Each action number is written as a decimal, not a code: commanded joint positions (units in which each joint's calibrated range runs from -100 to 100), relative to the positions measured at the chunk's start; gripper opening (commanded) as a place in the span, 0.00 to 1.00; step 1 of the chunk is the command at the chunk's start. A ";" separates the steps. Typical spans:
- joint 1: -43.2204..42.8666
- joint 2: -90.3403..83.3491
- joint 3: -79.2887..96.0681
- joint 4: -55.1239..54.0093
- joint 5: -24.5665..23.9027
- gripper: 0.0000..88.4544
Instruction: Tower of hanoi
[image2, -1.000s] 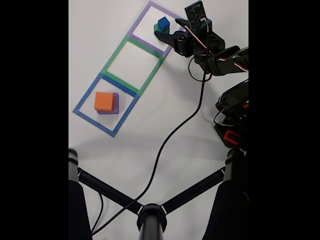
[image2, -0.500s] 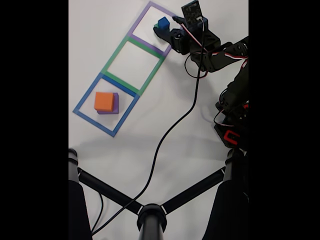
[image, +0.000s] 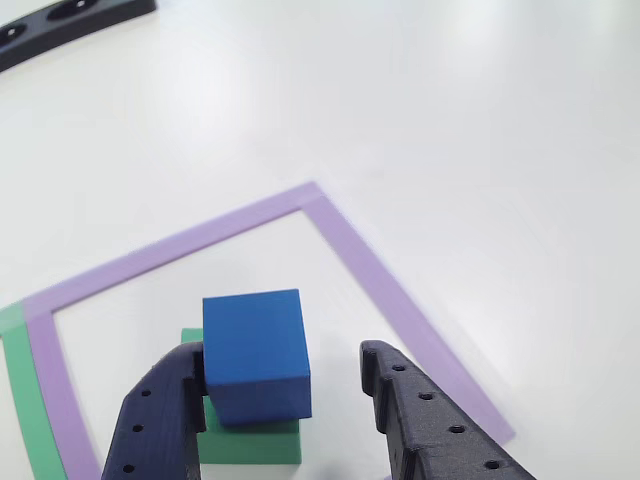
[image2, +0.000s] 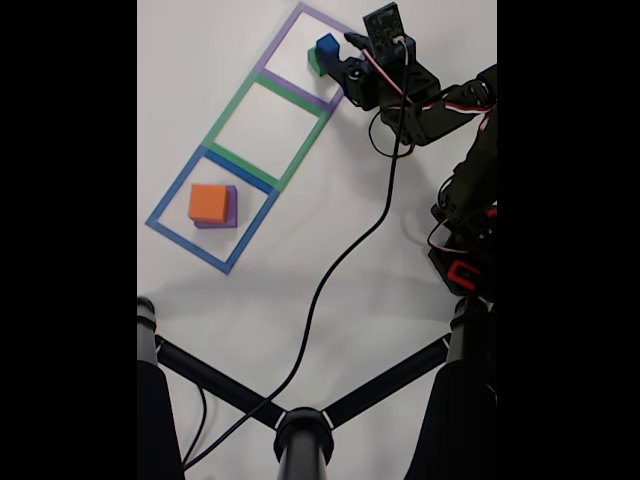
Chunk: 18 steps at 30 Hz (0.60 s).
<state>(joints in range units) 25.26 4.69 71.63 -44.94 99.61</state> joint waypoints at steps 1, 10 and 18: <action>-1.12 0.04 -1.80 -2.12 0.39 0.14; -1.58 1.48 -1.98 -3.82 0.39 0.09; -1.96 1.80 -2.16 -4.15 0.39 0.05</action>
<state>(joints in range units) 24.03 7.05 71.11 -47.75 99.61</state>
